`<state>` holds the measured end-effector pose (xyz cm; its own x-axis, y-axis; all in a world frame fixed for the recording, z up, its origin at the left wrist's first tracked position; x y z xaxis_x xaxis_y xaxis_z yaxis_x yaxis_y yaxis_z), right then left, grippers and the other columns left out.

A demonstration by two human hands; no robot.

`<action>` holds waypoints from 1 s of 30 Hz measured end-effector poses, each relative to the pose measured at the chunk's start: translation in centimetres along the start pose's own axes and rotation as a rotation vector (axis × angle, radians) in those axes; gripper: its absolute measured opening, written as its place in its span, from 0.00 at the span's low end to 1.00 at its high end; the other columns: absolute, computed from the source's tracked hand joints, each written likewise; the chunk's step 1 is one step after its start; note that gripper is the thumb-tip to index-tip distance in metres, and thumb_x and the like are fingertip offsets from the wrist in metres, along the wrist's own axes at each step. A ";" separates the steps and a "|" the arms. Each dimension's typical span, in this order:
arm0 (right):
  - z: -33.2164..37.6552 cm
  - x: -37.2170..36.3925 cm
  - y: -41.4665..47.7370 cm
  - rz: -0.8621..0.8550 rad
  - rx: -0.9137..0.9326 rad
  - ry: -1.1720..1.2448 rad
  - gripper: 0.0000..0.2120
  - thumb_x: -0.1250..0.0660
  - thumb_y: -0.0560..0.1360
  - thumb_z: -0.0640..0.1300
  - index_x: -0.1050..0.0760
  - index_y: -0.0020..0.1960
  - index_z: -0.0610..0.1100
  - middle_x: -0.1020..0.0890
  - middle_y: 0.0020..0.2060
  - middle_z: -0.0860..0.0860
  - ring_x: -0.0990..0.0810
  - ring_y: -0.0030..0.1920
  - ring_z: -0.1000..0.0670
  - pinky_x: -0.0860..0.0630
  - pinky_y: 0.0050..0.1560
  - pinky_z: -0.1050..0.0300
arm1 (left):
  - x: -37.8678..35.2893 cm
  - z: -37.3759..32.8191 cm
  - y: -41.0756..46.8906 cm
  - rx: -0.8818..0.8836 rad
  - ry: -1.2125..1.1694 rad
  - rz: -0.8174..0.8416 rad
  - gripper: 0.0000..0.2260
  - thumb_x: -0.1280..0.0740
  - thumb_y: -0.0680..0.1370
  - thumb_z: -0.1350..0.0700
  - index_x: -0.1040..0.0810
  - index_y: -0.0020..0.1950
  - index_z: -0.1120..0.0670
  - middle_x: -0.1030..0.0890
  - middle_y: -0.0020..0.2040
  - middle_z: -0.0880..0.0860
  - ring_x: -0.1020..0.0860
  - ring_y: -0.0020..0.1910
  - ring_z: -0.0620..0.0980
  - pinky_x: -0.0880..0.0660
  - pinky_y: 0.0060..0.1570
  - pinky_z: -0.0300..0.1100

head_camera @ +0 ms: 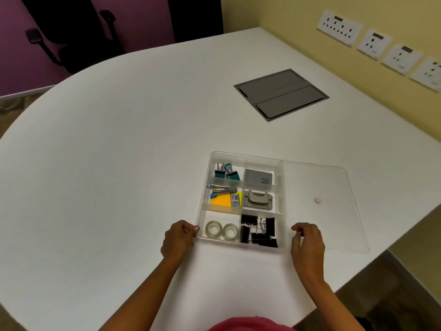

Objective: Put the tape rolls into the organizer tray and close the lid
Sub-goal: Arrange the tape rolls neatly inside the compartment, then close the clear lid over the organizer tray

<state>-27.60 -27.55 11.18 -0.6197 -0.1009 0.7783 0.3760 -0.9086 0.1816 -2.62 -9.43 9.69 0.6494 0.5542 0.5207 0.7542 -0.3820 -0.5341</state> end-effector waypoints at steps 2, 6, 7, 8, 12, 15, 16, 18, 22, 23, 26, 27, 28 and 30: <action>-1.5 -0.5 -0.2 0.083 -0.043 -0.030 0.11 0.33 0.70 0.23 0.24 0.50 0.33 0.20 0.44 0.38 0.22 0.46 0.39 0.27 0.47 0.53 | 0.0 0.0 -0.1 0.006 -0.013 -0.005 0.08 0.31 0.76 0.49 0.22 0.39 0.51 0.15 0.42 0.55 0.17 0.42 0.56 0.21 0.53 0.53; -2.5 -1.5 -0.2 0.248 -0.047 -0.127 0.09 0.31 0.72 0.30 0.23 0.52 0.31 0.20 0.47 0.37 0.23 0.50 0.38 0.25 0.49 0.48 | -0.1 -0.1 -0.2 0.007 -0.021 -0.007 0.10 0.30 0.76 0.48 0.22 0.39 0.52 0.15 0.43 0.55 0.17 0.43 0.57 0.22 0.53 0.53; -2.5 -1.6 -0.2 0.266 -0.045 -0.161 0.09 0.30 0.72 0.30 0.23 0.51 0.31 0.20 0.46 0.37 0.24 0.49 0.38 0.25 0.46 0.47 | -0.1 -0.1 -0.2 0.009 -0.028 -0.005 0.10 0.30 0.75 0.48 0.22 0.38 0.52 0.15 0.43 0.56 0.17 0.43 0.58 0.21 0.53 0.54; -2.5 -1.7 -0.1 0.285 -0.046 -0.202 0.08 0.30 0.71 0.30 0.23 0.50 0.31 0.21 0.45 0.37 0.24 0.47 0.38 0.25 0.42 0.48 | -0.1 -0.1 -0.3 0.014 -0.039 -0.002 0.10 0.30 0.75 0.48 0.22 0.37 0.52 0.15 0.43 0.57 0.17 0.44 0.59 0.21 0.54 0.54; -2.3 -1.9 0.7 0.378 0.020 -0.377 0.06 0.32 0.67 0.26 0.25 0.43 0.31 0.21 0.38 0.35 0.23 0.38 0.39 0.33 0.33 0.53 | -0.1 -0.1 -0.5 0.030 -0.054 -0.010 0.11 0.30 0.75 0.48 0.23 0.36 0.52 0.15 0.43 0.58 0.17 0.44 0.60 0.21 0.51 0.53; -2.4 -2.1 1.4 0.393 0.080 -0.441 0.05 0.38 0.70 0.28 0.27 0.43 0.35 0.21 0.40 0.37 0.24 0.41 0.41 0.39 0.36 0.56 | -0.1 -0.1 -0.4 0.033 -0.057 -0.017 0.11 0.30 0.75 0.48 0.22 0.37 0.52 0.15 0.43 0.58 0.17 0.45 0.60 0.22 0.53 0.54; -2.5 -2.1 1.5 0.401 0.096 -0.439 0.06 0.39 0.71 0.29 0.29 0.43 0.38 0.21 0.41 0.38 0.25 0.40 0.42 0.39 0.36 0.56 | -0.2 -0.1 -0.5 0.035 -0.058 -0.021 0.11 0.30 0.76 0.48 0.22 0.37 0.52 0.15 0.43 0.58 0.17 0.45 0.60 0.22 0.53 0.55; -2.4 -2.0 1.6 0.447 0.108 -0.481 0.09 0.41 0.71 0.28 0.32 0.43 0.41 0.21 0.42 0.40 0.30 0.38 0.45 0.39 0.36 0.56 | -0.4 -0.1 -0.6 0.040 -0.062 -0.030 0.11 0.31 0.76 0.49 0.22 0.37 0.53 0.15 0.43 0.58 0.17 0.45 0.60 0.21 0.55 0.55; -1.3 -1.2 1.4 0.433 0.156 -0.492 0.17 0.31 0.49 0.19 0.30 0.31 0.36 0.25 0.23 0.38 0.29 0.22 0.43 0.41 0.26 0.59 | -0.7 -0.3 -0.8 0.036 -0.044 -0.051 0.11 0.32 0.77 0.49 0.21 0.41 0.56 0.15 0.44 0.59 0.17 0.45 0.60 0.22 0.56 0.57; -1.2 -0.9 1.5 0.385 0.153 -0.440 0.22 0.30 0.44 0.19 0.34 0.28 0.39 0.27 0.19 0.40 0.33 0.19 0.45 0.43 0.24 0.61 | -0.8 -0.3 -0.8 0.034 -0.042 -0.053 0.11 0.32 0.77 0.49 0.21 0.43 0.57 0.15 0.44 0.59 0.17 0.46 0.61 0.22 0.56 0.57; -0.6 0.4 1.6 0.358 0.086 -0.441 0.23 0.31 0.55 0.21 0.39 0.33 0.43 0.31 0.23 0.42 0.37 0.27 0.48 0.49 0.23 0.62 | -0.9 -0.3 -0.8 0.029 -0.032 -0.057 0.11 0.33 0.77 0.50 0.21 0.43 0.56 0.16 0.44 0.59 0.17 0.46 0.61 0.22 0.56 0.57; -0.8 0.6 1.7 0.375 0.043 -0.478 0.19 0.33 0.63 0.24 0.39 0.35 0.42 0.30 0.27 0.43 0.35 0.30 0.47 0.48 0.25 0.61 | -0.9 -0.2 -0.8 0.025 -0.029 -0.057 0.11 0.33 0.77 0.49 0.21 0.42 0.56 0.16 0.43 0.58 0.17 0.46 0.60 0.22 0.56 0.57; -1.1 0.8 1.8 0.358 0.046 -0.514 0.14 0.36 0.70 0.28 0.38 0.37 0.42 0.28 0.31 0.43 0.34 0.33 0.47 0.44 0.26 0.59 | -0.9 -0.1 -0.7 0.022 -0.029 -0.056 0.11 0.33 0.77 0.49 0.21 0.41 0.56 0.16 0.43 0.58 0.17 0.46 0.60 0.22 0.56 0.57; -1.0 1.8 2.0 0.332 0.075 -0.570 0.07 0.39 0.78 0.37 0.33 0.42 0.42 0.23 0.39 0.44 0.29 0.37 0.48 0.38 0.33 0.59 | -0.8 0.1 -0.6 0.019 -0.031 -0.050 0.11 0.33 0.77 0.49 0.22 0.40 0.55 0.16 0.43 0.58 0.17 0.45 0.60 0.21 0.55 0.57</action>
<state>-28.66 -29.94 12.27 -0.0086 -0.1214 0.9926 0.5440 -0.8335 -0.0972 -3.66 -9.59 9.51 0.6077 0.5950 0.5260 0.7832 -0.3392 -0.5212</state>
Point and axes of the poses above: each hand's wrist, its own y-axis towards the middle knuckle, its own x-axis out of the back of the hand, z = x × y, the point moved 2 cm from there along y, towards the middle knuckle
